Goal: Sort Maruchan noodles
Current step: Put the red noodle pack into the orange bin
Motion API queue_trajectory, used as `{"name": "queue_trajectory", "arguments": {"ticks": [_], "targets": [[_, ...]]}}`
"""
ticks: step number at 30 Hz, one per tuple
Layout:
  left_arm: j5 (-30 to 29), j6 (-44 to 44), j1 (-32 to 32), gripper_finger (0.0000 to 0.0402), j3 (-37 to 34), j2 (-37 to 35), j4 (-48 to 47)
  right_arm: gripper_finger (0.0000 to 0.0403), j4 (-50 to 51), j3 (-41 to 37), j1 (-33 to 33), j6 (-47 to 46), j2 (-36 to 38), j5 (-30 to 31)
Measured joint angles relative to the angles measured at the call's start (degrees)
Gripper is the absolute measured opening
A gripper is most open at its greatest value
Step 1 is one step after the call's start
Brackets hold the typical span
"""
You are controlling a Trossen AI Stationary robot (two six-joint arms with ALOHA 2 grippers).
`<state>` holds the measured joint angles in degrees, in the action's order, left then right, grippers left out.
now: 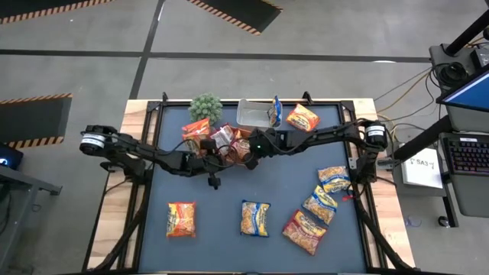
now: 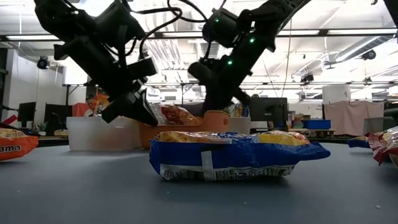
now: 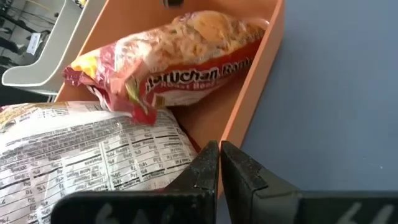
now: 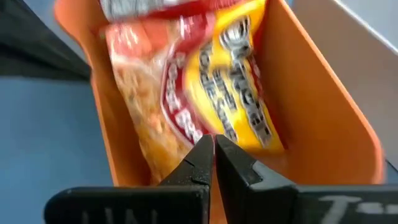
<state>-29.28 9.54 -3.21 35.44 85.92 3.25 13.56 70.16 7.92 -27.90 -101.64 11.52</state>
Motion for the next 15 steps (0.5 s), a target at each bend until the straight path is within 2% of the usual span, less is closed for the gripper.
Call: {"name": "queue_trajectory", "arguments": {"ticks": [15], "targets": [[1.69, -0.18, 0.42, 0.0000, 0.00, 0.15, 1.76, 0.0008, -4.96, 0.05, 0.00, -0.39, -4.13, 0.29]]}}
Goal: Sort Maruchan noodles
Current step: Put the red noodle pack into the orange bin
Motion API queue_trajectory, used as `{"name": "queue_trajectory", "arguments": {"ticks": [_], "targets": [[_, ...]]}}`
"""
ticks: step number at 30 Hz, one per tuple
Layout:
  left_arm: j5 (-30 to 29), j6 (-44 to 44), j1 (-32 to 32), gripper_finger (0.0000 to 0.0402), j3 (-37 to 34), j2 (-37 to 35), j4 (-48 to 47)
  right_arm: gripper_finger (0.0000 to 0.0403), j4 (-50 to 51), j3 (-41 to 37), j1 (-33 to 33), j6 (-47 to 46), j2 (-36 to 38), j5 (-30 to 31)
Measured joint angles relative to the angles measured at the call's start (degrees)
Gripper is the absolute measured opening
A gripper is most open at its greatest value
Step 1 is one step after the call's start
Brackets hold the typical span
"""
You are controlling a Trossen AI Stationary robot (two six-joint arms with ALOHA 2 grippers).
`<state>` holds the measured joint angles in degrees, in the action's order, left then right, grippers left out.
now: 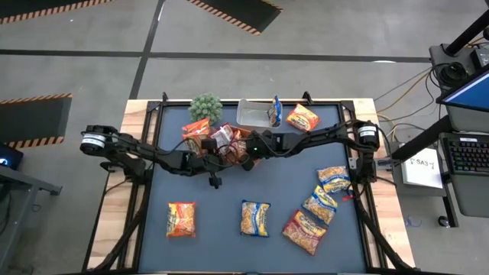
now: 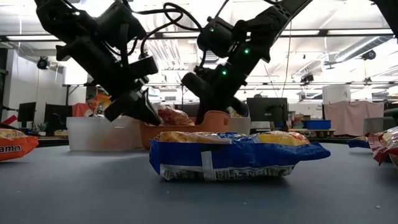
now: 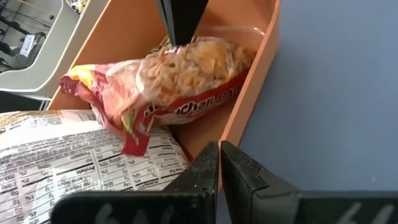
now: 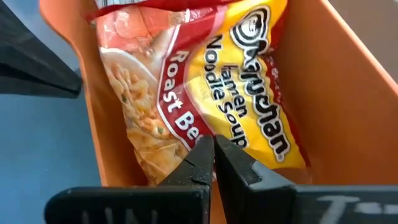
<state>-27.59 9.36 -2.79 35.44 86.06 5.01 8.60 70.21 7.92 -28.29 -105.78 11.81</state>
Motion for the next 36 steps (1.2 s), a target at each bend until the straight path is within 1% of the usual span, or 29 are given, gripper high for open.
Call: {"name": "queue_trajectory", "arguments": {"ticks": [6, 14, 21, 27, 30, 34, 36], "targets": [[-0.03, 0.17, 0.00, 0.0000, 0.00, 0.00, 2.39, 0.0008, -3.25, -0.10, 0.00, 1.26, -0.30, -0.25], [-7.43, 0.16, 0.17, 0.0000, 0.06, 0.00, 3.38, 0.0008, -3.00, -0.10, 0.00, 1.39, -0.42, -0.04], [-8.09, -1.47, 2.26, 0.0000, 0.05, 0.22, 3.24, 0.0009, -2.97, -0.10, 0.00, 2.51, -0.48, 0.17], [-10.48, -1.83, 3.47, 0.0000, 0.11, 1.43, 3.50, 0.0009, -3.00, -0.13, 0.00, 3.53, -0.52, 0.19], [-10.50, -2.16, 3.98, 0.0000, 0.11, 2.81, 6.07, 0.0009, -3.35, -0.15, 0.00, 5.14, -0.71, 0.20], [-10.48, -1.24, 4.04, 0.0000, 0.40, 5.87, 12.63, 0.0009, -4.25, -0.19, 0.00, 6.42, -0.92, 0.22], [-10.52, -1.07, 4.04, 0.0000, 1.33, 7.33, 13.33, 0.0009, -4.88, -0.19, 0.00, 7.75, -1.18, 0.24]]}}
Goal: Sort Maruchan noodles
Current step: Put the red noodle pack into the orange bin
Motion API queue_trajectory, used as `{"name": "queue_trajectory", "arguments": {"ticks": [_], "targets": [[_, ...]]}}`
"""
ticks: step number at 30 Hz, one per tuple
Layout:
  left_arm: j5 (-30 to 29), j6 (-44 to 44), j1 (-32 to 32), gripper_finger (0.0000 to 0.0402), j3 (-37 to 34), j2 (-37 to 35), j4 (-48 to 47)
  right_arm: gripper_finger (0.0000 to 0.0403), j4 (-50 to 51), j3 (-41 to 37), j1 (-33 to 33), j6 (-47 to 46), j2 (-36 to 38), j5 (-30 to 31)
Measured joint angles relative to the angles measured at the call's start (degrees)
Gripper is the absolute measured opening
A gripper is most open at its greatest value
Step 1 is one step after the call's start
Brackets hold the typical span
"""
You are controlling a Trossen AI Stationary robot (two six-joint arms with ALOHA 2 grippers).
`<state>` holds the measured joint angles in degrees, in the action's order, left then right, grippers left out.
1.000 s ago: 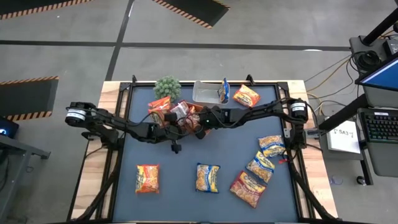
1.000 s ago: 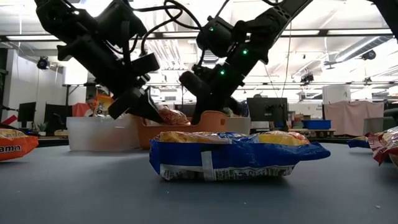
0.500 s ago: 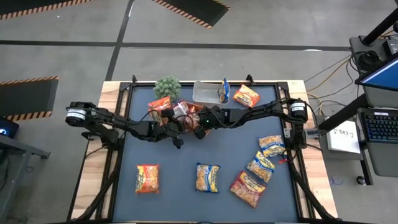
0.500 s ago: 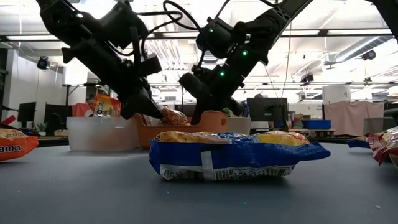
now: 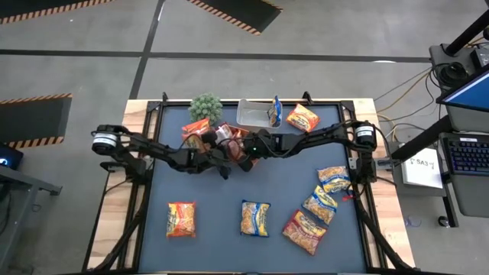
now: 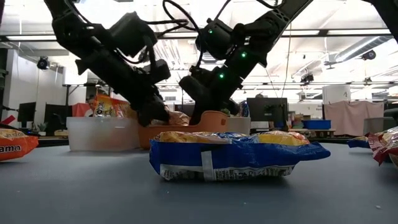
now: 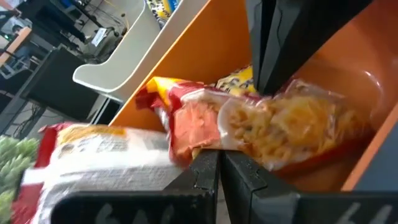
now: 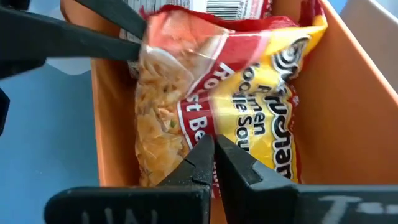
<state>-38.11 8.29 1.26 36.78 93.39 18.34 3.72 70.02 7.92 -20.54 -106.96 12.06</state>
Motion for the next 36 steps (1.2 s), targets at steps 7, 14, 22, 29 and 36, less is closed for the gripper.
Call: {"name": "queue_trajectory", "arguments": {"ticks": [7, 14, 22, 29, 36], "targets": [[-0.52, 0.17, -0.02, 0.0000, 3.30, 1.77, -0.40, 0.0009, -3.54, -0.03, -0.02, 4.21, 0.00, 0.20], [-0.52, 0.20, -0.24, 0.0000, 3.82, -1.15, -1.07, 0.0009, -5.79, -0.04, -0.06, 6.77, 0.00, 1.56], [0.05, -1.20, -1.78, 0.0000, 3.89, -5.54, -7.41, 0.0009, -7.49, -0.02, -0.02, 10.22, 0.00, 2.98], [2.91, -3.31, -4.66, 0.0000, 3.91, -7.35, -13.64, 0.0009, -9.02, -0.03, -0.02, 12.17, 0.00, 2.99], [-0.17, -3.41, -5.85, 0.0000, 3.89, -9.68, -16.26, 0.0009, -8.90, -0.13, -0.02, 12.02, 0.07, 3.04]]}}
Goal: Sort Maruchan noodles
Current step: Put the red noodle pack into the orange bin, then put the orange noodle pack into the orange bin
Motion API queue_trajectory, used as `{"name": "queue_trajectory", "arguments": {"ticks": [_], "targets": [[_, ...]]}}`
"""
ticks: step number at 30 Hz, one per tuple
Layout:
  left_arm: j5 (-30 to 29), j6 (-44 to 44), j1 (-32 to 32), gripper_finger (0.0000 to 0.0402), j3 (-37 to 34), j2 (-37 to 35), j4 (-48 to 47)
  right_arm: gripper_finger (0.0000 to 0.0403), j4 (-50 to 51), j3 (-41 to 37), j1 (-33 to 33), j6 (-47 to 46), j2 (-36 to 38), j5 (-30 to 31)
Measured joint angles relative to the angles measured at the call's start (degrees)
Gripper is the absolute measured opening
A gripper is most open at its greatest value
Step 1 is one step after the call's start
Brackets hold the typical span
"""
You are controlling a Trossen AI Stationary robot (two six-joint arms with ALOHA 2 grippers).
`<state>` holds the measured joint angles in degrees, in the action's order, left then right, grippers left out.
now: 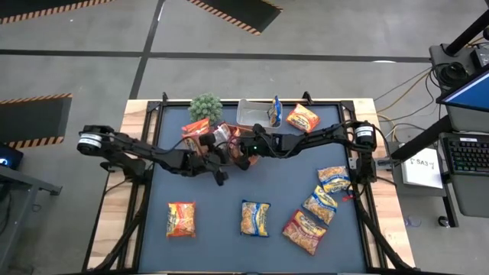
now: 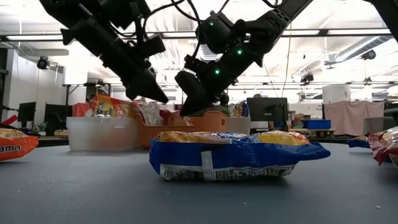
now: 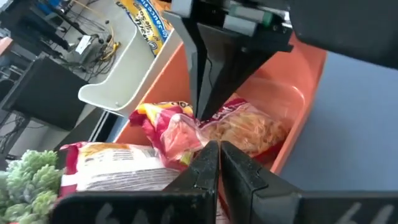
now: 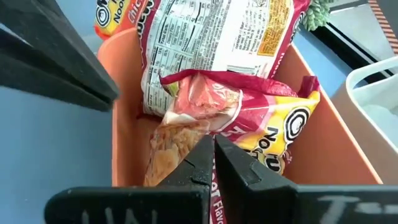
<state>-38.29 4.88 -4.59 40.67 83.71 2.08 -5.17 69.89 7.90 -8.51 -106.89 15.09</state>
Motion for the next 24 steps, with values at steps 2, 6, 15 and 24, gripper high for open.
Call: {"name": "queue_trajectory", "arguments": {"ticks": [2, 6, 15, 24], "targets": [[-0.02, -0.44, -0.22, 0.0000, -0.01, -1.59, -0.80, 0.0009, 0.39, -0.01, 0.00, -0.16, 0.45, 0.00], [0.34, -2.28, -1.78, 0.0000, -0.01, -5.56, -4.51, 0.0009, 1.72, -0.02, -0.59, 0.10, 2.77, 0.13], [12.19, -10.89, -6.03, 0.0000, -0.01, -12.79, -11.32, 0.0009, 4.65, -4.76, -4.76, 1.07, 10.52, 0.17], [18.80, -23.87, -9.39, 0.0000, 4.18, -12.06, -21.86, 0.0009, 2.21, -15.31, -10.42, 1.09, 19.30, 3.76]]}}
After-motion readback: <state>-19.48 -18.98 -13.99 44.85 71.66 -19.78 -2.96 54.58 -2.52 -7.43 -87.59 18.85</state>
